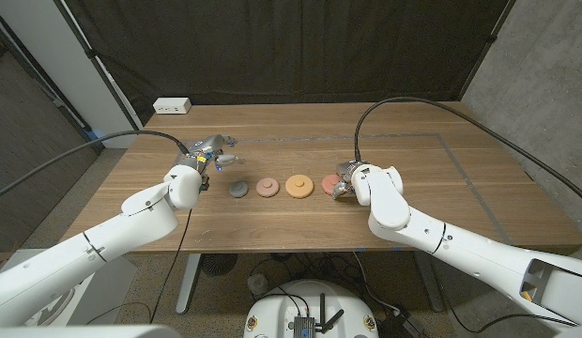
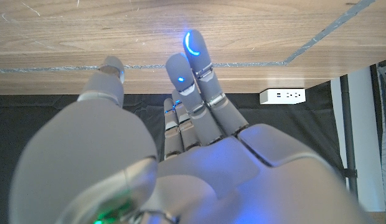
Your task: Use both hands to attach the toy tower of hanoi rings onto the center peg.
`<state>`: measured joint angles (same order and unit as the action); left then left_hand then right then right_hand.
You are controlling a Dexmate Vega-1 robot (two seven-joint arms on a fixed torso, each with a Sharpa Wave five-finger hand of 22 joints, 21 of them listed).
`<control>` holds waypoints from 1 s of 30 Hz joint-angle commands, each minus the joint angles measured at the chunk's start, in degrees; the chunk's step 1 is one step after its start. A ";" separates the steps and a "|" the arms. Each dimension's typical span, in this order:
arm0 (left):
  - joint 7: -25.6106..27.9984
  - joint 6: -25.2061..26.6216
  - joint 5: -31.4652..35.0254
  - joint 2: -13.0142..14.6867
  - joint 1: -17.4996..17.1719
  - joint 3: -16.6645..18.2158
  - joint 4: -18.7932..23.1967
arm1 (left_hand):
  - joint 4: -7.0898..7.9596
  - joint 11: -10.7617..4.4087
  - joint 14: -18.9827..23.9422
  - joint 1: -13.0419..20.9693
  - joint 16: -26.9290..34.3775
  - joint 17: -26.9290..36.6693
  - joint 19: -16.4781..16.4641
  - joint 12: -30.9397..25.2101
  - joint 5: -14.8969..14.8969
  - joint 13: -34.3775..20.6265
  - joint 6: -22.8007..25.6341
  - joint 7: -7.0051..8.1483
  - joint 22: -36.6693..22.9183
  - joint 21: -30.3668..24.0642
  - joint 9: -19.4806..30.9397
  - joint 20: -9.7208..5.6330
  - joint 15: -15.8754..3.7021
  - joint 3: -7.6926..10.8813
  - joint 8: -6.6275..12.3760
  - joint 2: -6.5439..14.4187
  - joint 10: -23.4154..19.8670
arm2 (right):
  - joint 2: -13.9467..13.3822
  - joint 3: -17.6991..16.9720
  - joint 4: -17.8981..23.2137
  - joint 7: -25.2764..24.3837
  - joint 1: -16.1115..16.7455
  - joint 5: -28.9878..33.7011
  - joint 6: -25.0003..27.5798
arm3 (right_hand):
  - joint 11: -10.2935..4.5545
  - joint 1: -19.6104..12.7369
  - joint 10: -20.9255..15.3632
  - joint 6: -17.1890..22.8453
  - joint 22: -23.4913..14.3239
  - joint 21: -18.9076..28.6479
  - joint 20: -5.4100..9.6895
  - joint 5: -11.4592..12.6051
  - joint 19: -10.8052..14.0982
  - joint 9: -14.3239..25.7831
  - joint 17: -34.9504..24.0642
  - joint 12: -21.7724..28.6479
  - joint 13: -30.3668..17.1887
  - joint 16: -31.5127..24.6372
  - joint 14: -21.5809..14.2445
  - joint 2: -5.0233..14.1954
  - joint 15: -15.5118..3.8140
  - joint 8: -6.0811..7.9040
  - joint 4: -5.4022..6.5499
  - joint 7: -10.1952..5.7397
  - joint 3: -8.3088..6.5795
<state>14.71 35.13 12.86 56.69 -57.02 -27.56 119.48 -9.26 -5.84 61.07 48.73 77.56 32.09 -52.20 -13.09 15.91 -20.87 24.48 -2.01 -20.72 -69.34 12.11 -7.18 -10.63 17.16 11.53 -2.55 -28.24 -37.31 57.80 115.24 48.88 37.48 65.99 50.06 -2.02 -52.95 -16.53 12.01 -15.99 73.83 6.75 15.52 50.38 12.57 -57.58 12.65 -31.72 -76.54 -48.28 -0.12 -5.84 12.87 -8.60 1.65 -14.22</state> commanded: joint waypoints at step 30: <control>0.47 0.33 0.11 -0.24 -0.18 0.16 0.38 | 0.12 -0.15 -0.46 -0.17 0.66 -0.08 0.72 0.07 0.26 -0.31 0.60 -0.25 0.70 -1.47 0.22 -4.79 -1.85 -0.03 0.14 0.50 -0.93 | -0.69 -6.42 1.84 -10.36 4.77 -4.94 -3.93 | -5.93 1.02 -18.82 17.98 -1.63 9.52 5.77 4.16 7.95 0.04 -12.92 4.41 -1.92 -8.67 -13.65 4.85 -6.71 4.84 -0.44 -4.56 -4.46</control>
<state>14.93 35.40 12.95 56.56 -57.11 -27.55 119.85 -9.26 -5.80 60.78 48.73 77.99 32.01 -51.68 -13.09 15.91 -20.86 24.96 -2.16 -19.92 -70.57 12.11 -6.87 -10.34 17.16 11.53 -2.55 -28.90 -37.27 52.47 116.05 40.66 41.97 62.17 46.51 -0.63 -52.47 -27.17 22.87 -17.46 82.87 8.89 19.21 57.87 12.38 -70.19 16.59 -33.66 -84.64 -61.27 1.40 -10.44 17.35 -10.34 3.36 -16.63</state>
